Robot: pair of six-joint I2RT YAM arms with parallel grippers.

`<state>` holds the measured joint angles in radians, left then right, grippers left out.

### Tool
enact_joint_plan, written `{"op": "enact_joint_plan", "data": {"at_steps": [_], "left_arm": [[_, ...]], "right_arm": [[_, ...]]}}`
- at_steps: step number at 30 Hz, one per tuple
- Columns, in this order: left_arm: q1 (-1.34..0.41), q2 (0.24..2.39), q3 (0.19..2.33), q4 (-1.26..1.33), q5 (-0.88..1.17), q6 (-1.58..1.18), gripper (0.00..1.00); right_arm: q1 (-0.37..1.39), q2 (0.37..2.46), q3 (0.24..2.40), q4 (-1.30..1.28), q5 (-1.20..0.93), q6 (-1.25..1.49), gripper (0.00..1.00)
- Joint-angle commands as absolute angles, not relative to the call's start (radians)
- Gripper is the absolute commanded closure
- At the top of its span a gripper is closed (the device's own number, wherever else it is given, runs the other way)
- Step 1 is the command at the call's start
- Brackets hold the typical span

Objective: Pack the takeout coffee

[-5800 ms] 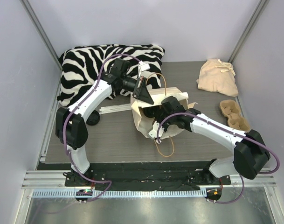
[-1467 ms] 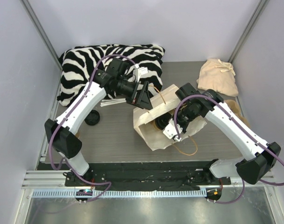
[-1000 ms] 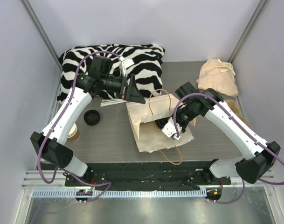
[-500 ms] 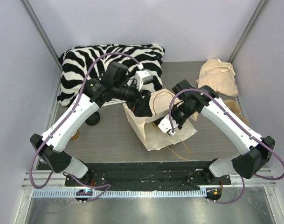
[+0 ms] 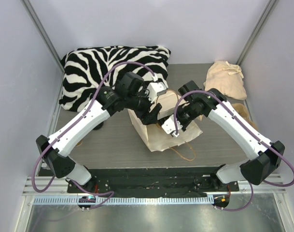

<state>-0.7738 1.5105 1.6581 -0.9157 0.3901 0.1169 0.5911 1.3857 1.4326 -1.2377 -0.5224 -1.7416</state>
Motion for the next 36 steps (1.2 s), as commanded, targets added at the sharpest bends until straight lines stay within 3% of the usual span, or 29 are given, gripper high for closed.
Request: {"op": "enact_joint_plan", "data": {"at_steps": [1, 8, 11, 12, 14, 16, 18, 20, 27, 36], "left_arm": [[-0.801, 1.537, 1.669, -0.890, 0.316, 0.149, 0.27], [-0.816, 1.588, 1.703, -0.948, 0.250, 0.170, 0.24], [-0.818, 1.605, 1.726, -0.983, 0.250, 0.189, 0.40], [-0.816, 1.608, 1.730, -0.989, 0.255, 0.192, 0.51], [-0.816, 1.615, 1.750, -1.018, 0.274, 0.198, 0.62], [-0.805, 1.629, 1.787, -1.045, 0.310, 0.202, 0.78], [-0.787, 1.643, 1.843, -1.091, 0.401, 0.189, 0.92], [-0.730, 1.679, 1.893, -1.152, 0.536, 0.145, 1.00], [-0.611, 1.830, 2.118, -1.408, 0.966, 0.144, 1.00], [-0.609, 1.862, 2.117, -1.479, 1.083, 0.257, 1.00]], "right_arm": [[0.584, 1.365, 1.460, -1.204, -0.551, -1.710, 0.99], [0.583, 1.368, 1.479, -1.184, -0.555, -1.675, 0.99], [0.583, 1.368, 1.482, -1.181, -0.555, -1.666, 0.99], [0.583, 1.365, 1.482, -1.181, -0.557, -1.666, 0.99], [0.583, 1.362, 1.482, -1.178, -0.555, -1.666, 0.99], [0.583, 1.351, 1.479, -1.175, -0.551, -1.666, 0.99], [0.583, 1.336, 1.480, -1.175, -0.551, -1.666, 0.99], [0.583, 1.316, 1.474, -1.175, -0.554, -1.696, 0.99], [0.583, 1.246, 1.459, -1.144, -0.601, -1.778, 0.99], [0.584, 1.232, 1.399, -1.270, -0.633, -1.911, 0.99]]}}
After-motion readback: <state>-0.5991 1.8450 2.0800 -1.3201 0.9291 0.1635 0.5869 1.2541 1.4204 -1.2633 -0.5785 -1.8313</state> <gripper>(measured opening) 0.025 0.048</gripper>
